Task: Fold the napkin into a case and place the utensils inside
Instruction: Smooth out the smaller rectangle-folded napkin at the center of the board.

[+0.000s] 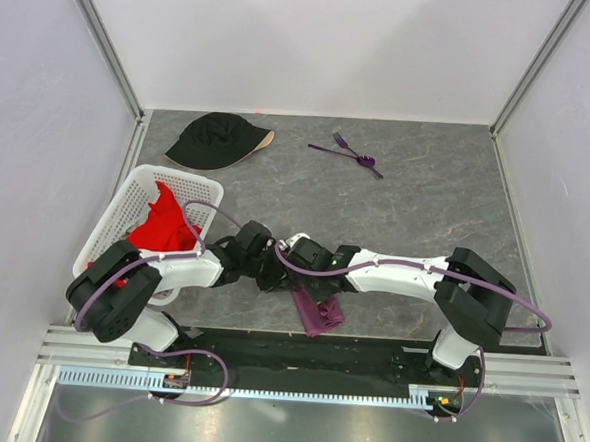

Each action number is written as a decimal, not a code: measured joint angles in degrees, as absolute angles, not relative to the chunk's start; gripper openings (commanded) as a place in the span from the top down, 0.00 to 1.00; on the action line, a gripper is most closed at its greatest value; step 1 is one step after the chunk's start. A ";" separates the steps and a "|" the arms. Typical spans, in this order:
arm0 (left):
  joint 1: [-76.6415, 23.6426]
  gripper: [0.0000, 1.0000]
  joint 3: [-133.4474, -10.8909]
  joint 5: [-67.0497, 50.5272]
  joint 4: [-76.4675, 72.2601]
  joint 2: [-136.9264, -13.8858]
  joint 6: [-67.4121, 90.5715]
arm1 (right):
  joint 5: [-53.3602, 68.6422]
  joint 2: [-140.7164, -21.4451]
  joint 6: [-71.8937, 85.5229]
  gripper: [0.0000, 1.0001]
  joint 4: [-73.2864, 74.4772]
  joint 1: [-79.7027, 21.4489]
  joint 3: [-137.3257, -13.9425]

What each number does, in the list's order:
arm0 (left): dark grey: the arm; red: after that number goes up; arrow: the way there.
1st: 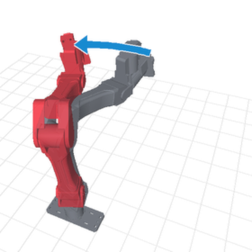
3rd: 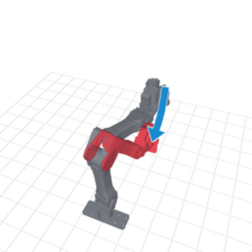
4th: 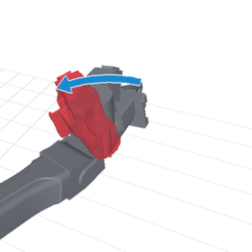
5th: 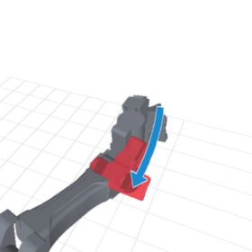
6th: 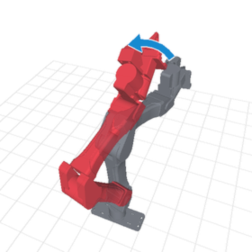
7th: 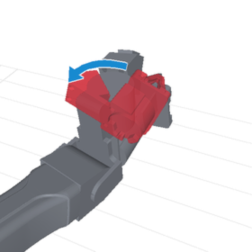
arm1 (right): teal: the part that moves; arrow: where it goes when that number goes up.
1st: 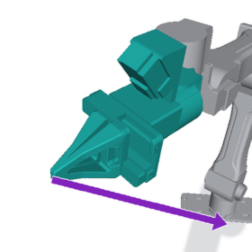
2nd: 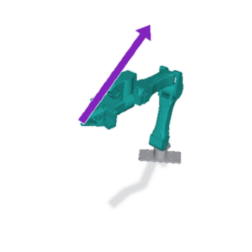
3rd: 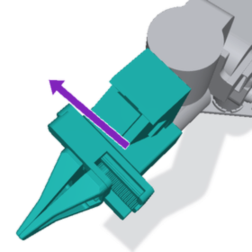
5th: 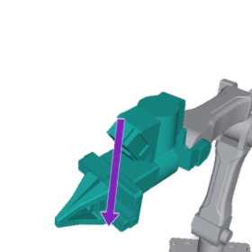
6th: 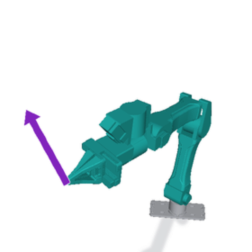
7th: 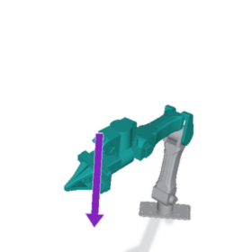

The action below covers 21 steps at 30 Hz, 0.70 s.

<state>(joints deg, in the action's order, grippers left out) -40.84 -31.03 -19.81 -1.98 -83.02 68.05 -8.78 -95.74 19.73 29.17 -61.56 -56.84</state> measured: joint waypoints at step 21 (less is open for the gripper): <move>-42.15 0.98 -28.27 -20.64 -7.44 -87.02 69.25 | -4.73 -95.42 21.37 1.00 32.08 -61.65 -60.99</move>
<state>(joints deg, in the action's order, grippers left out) -42.15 -28.27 -20.64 -7.44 -87.02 69.25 -4.73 -95.42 21.37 32.08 -61.65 -60.99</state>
